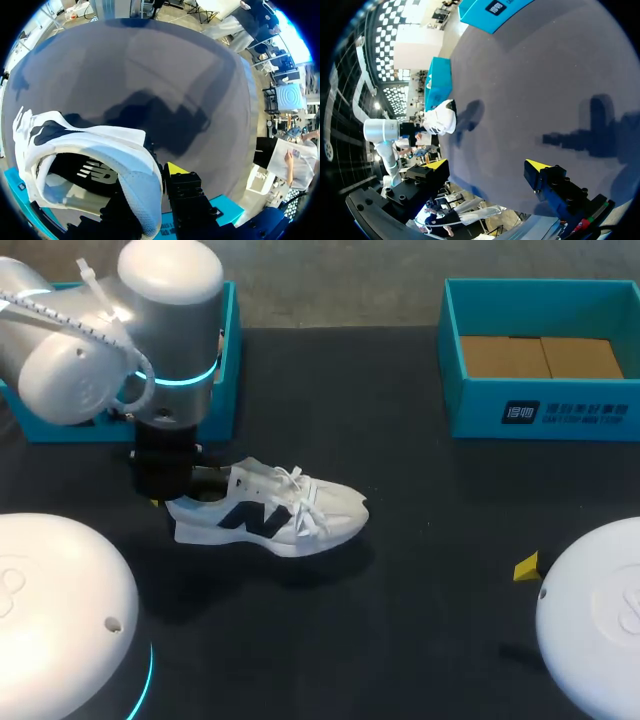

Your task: Take the shoe out of the shoebox, open the shoe tongue, remove and reinsert the insole, then place the shoe into the shoebox

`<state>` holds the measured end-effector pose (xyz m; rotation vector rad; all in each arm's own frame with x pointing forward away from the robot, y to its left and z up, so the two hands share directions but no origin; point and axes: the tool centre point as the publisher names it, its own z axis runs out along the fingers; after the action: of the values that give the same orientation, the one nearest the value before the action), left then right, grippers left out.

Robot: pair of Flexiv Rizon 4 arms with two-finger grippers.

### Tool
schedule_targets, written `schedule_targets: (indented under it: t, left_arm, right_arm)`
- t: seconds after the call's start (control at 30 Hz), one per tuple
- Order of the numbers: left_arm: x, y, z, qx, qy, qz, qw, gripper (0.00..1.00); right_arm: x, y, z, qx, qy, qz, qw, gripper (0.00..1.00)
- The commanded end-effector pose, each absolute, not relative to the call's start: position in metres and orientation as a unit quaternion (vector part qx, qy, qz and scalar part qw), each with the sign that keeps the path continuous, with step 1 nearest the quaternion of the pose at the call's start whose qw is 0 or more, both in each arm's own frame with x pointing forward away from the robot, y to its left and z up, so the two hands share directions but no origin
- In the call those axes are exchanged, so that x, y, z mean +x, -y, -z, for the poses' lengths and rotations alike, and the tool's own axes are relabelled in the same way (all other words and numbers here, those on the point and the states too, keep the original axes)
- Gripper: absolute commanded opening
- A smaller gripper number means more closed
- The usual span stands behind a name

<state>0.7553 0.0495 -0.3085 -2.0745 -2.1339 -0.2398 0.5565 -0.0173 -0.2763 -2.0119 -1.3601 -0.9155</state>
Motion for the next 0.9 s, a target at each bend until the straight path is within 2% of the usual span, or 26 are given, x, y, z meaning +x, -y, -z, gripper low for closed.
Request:
schedule_targets:
  t: [0.03, 0.6, 0.9]
  left_arm:
    - [0.754, -0.051, 0.307, -0.693, 0.713, 0.080, 0.075, 0.00]
    - [0.719, 0.001, 0.340, -0.717, 0.689, 0.079, 0.074, 0.00]
    - [0.727, 0.020, 0.355, -0.691, 0.712, 0.089, 0.081, 0.00]
  right_arm:
    - [0.555, 0.016, 0.275, -0.747, 0.504, 0.339, 0.268, 1.00]
    - [0.555, 0.016, 0.275, -0.747, 0.504, 0.339, 0.268, 1.00]
    - [0.555, 0.016, 0.275, -0.747, 0.504, 0.339, 0.268, 1.00]
